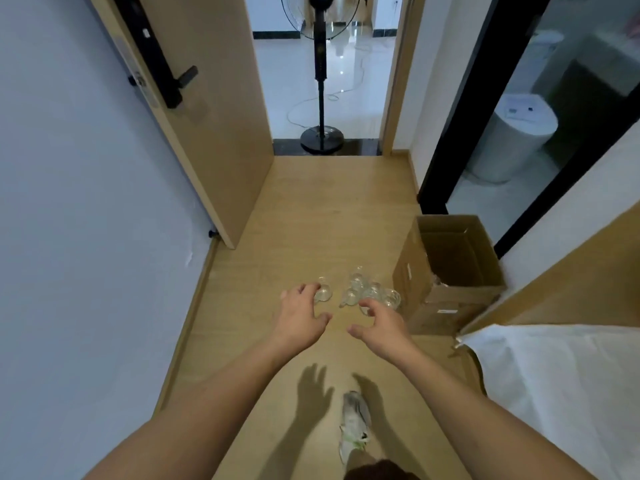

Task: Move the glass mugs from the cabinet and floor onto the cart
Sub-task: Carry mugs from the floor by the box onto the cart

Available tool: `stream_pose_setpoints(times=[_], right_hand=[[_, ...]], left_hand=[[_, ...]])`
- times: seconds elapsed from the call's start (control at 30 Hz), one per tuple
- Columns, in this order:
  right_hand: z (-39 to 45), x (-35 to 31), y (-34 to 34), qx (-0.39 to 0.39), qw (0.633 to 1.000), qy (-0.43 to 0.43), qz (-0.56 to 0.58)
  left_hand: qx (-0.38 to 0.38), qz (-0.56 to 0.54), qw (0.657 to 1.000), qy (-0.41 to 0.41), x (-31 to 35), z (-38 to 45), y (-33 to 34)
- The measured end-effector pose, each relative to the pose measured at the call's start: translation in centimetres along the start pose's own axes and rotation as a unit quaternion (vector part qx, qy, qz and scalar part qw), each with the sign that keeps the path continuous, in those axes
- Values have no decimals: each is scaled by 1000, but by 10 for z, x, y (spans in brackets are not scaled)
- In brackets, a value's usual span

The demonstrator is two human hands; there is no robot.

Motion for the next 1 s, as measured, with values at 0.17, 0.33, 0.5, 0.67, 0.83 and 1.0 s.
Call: stream_pose_setpoints(times=[0.17, 0.33, 0.5, 0.67, 0.83, 1.0], right_hand=[[75, 1, -17, -36, 998, 31, 42], [134, 14, -13, -76, 993, 54, 75], [184, 28, 7, -101, 986, 86, 97], [241, 54, 48, -115, 975, 145, 127], [316, 100, 121, -107, 963, 200, 146], [395, 169, 219, -93, 949, 243, 180]], left_hand=[[-14, 8, 999, -41, 4, 84, 0], [-33, 12, 995, -92, -15, 142, 10], [-72, -5, 989, -125, -45, 186, 36], [-79, -31, 984, -158, -90, 242, 65], [-92, -34, 982, -162, -155, 314, 136], [-106, -34, 979, -173, -236, 379, 232]])
Point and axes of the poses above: each hand's wrist, its own z-axis towards the middle knuckle, its own y-axis out of the palm, x = y × z, the point moved 10 cm from there along z, towards the middle knuckle, and after that the axes turned 3 degrees about -z, right-handed, at the moved point
